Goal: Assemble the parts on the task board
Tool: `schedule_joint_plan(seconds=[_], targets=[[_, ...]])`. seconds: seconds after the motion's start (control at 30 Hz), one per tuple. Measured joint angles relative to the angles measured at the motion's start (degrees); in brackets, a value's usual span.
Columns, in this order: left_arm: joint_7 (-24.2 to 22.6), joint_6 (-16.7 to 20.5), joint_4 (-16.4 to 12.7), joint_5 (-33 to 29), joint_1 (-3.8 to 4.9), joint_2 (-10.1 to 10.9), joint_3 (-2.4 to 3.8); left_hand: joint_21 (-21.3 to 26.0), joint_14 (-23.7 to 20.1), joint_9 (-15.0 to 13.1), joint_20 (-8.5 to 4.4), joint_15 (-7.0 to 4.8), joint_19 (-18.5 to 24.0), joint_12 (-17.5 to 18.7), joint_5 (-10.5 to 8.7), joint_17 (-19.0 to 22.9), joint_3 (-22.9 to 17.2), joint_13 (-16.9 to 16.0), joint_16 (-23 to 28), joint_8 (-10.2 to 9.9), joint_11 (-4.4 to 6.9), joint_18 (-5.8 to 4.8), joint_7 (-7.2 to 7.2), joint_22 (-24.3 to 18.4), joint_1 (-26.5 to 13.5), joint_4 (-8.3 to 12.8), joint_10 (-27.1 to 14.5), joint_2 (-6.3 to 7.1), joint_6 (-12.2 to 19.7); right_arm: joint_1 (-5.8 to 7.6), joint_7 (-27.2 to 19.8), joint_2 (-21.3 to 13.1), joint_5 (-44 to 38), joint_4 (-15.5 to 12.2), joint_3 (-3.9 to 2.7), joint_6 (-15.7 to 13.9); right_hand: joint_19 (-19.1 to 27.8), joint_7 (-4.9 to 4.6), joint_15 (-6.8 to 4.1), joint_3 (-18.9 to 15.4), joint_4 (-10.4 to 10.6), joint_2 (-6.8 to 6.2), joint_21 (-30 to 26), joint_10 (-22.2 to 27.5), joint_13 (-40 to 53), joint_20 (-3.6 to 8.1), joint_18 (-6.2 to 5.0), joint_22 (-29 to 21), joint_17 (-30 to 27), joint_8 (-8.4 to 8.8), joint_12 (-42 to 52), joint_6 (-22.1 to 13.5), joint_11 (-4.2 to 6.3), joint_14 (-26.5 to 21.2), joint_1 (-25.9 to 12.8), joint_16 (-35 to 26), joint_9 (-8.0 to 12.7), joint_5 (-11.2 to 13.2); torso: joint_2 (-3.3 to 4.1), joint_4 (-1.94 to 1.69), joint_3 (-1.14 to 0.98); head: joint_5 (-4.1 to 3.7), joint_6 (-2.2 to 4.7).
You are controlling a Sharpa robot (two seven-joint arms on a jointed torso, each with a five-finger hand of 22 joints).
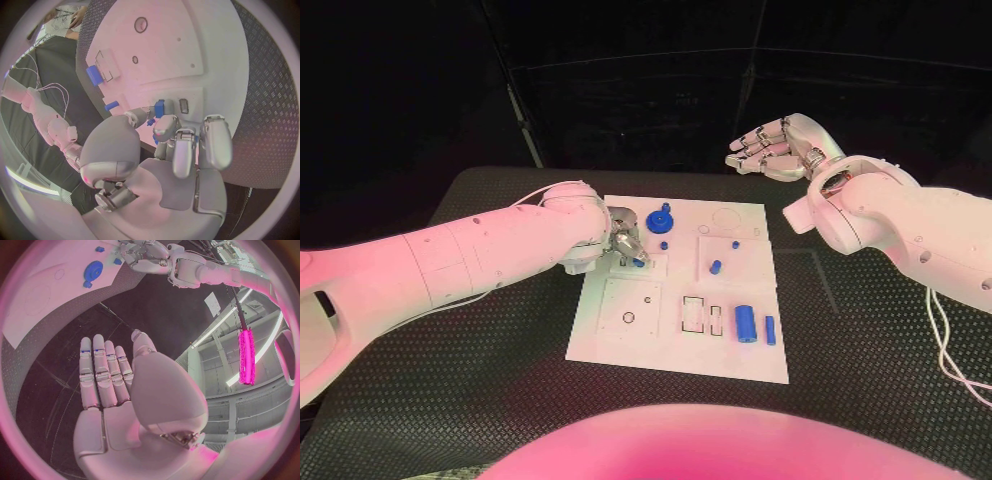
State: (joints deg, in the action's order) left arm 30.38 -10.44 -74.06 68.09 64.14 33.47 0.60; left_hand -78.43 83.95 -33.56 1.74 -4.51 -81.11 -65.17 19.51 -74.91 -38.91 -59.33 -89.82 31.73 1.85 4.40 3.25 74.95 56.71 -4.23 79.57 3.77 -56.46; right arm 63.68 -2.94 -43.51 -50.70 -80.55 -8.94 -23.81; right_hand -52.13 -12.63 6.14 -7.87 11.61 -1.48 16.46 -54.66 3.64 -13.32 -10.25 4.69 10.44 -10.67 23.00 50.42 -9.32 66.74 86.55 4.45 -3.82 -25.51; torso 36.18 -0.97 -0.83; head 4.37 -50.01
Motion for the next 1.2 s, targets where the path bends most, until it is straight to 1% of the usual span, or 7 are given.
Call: schedule_joint_plan(seconds=[0.13,0.47,0.6,0.73,0.9,1.0,1.2], targets=[[0.0,-0.3,0.1,-0.1,0.02,-0.1,0.00,0.0,0.0,0.3,-0.20,0.00,-0.2,0.0,-0.01,0.0,0.0,0.0,0.0,-0.2,0.02,0.00,0.07,0.0,-0.6,0.0,0.2,-0.48,-0.2,0.00,0.0,0.1,0.0,0.1,0.04,0.0,0.0,0.00,0.00,0.0,0.0,0.00,0.0,0.0,0.0,0.00,0.00,0.0,-0.1,0.04,0.0,0.0,0.00,0.0,0.0,0.0,0.0,-0.3,-0.01,-0.02,0.01,-0.01,0.00],[0.0,-0.8,0.4,-0.2,0.07,-0.3,0.01,-0.3,0.0,0.7,-0.40,0.00,-0.4,0.0,-0.01,0.0,-0.2,0.0,0.0,-0.6,0.20,0.00,0.04,0.0,-1.7,0.2,0.6,-0.55,-0.8,0.00,0.0,0.1,0.1,0.1,0.14,0.1,0.0,0.00,0.00,0.0,0.0,0.00,0.0,0.0,0.0,0.00,0.01,-0.1,0.0,0.04,0.0,0.0,0.00,0.0,0.0,0.0,0.0,-0.3,-0.01,-0.06,0.03,-0.21,0.00],[0.0,-1.0,0.5,-0.3,0.09,-0.3,0.01,-0.5,0.2,0.7,-0.40,-0.20,-0.4,0.0,-0.05,0.0,-0.8,0.1,0.0,-0.6,0.13,0.00,0.04,0.0,-2.2,0.8,0.7,-0.48,-0.8,-0.01,0.0,0.1,0.1,0.2,0.16,0.2,0.0,0.00,0.00,0.0,0.0,0.00,0.0,0.0,0.0,0.00,0.00,-0.1,-0.1,0.04,0.0,0.0,0.00,0.0,0.0,0.0,0.0,-0.6,-0.01,-0.06,0.03,-0.27,0.00],[0.0,-1.1,0.6,-0.4,0.10,-0.4,0.01,-0.5,0.2,0.9,-0.21,-0.20,-0.6,0.0,-0.05,0.0,-0.8,0.2,0.0,-0.9,0.20,0.00,-0.08,0.0,-2.8,0.8,0.8,-0.59,-1.3,-0.01,0.0,0.1,0.1,0.2,0.18,0.2,0.0,0.00,0.00,0.0,0.0,0.00,0.0,0.0,0.0,0.00,0.00,-0.1,-0.1,0.04,0.0,0.0,0.00,0.0,0.0,0.0,0.0,-0.6,0.00,-0.06,0.05,-0.31,0.00],[0.0,-1.2,0.6,-0.5,0.10,-0.4,0.01,-0.5,0.0,1.2,-0.41,-0.41,-0.8,0.0,-0.20,0.0,-1.2,0.4,0.0,-1.3,0.44,0.00,-0.20,0.0,-3.7,1.8,1.0,-0.77,-1.8,-0.01,-0.1,0.1,0.1,0.2,0.20,0.2,0.0,0.00,0.00,0.0,0.0,0.00,0.0,0.0,0.0,0.00,0.01,-0.1,-0.1,0.04,0.0,0.0,0.00,0.0,0.0,0.0,0.0,-0.6,-0.01,-0.10,0.05,-0.38,0.00],[0.0,-1.2,0.6,-0.5,0.10,-0.3,0.00,-0.5,0.0,1.5,-0.41,-0.41,-0.8,0.0,-0.21,0.0,-0.7,0.5,0.0,-1.7,0.45,0.00,-0.09,0.0,-4.1,2.2,1.0,-1.16,-2.1,-0.01,-0.1,0.1,0.1,0.2,0.20,0.2,0.0,0.00,0.00,0.0,0.0,0.00,0.0,0.0,0.0,0.00,0.01,-0.1,-0.1,0.04,0.0,0.0,0.00,0.0,0.0,0.0,0.0,-0.6,-0.02,-0.12,0.05,-0.39,0.00],[-0.1,-1.3,0.6,-0.7,0.08,-0.3,-0.03,-0.7,0.0,2.0,-0.61,-0.42,-1.0,0.0,-0.20,0.0,0.7,0.6,0.0,-2.0,0.76,0.00,-0.60,0.0,-4.4,1.6,1.3,-1.37,-3.1,-0.02,-0.1,0.1,0.1,0.3,0.21,0.3,0.0,0.00,0.00,0.1,-0.1,0.00,-0.3,0.0,0.0,0.00,0.01,-0.1,-0.2,0.04,0.0,0.0,0.00,0.0,0.0,0.0,0.0,-0.6,-0.05,-0.13,0.09,-0.40,0.00]])
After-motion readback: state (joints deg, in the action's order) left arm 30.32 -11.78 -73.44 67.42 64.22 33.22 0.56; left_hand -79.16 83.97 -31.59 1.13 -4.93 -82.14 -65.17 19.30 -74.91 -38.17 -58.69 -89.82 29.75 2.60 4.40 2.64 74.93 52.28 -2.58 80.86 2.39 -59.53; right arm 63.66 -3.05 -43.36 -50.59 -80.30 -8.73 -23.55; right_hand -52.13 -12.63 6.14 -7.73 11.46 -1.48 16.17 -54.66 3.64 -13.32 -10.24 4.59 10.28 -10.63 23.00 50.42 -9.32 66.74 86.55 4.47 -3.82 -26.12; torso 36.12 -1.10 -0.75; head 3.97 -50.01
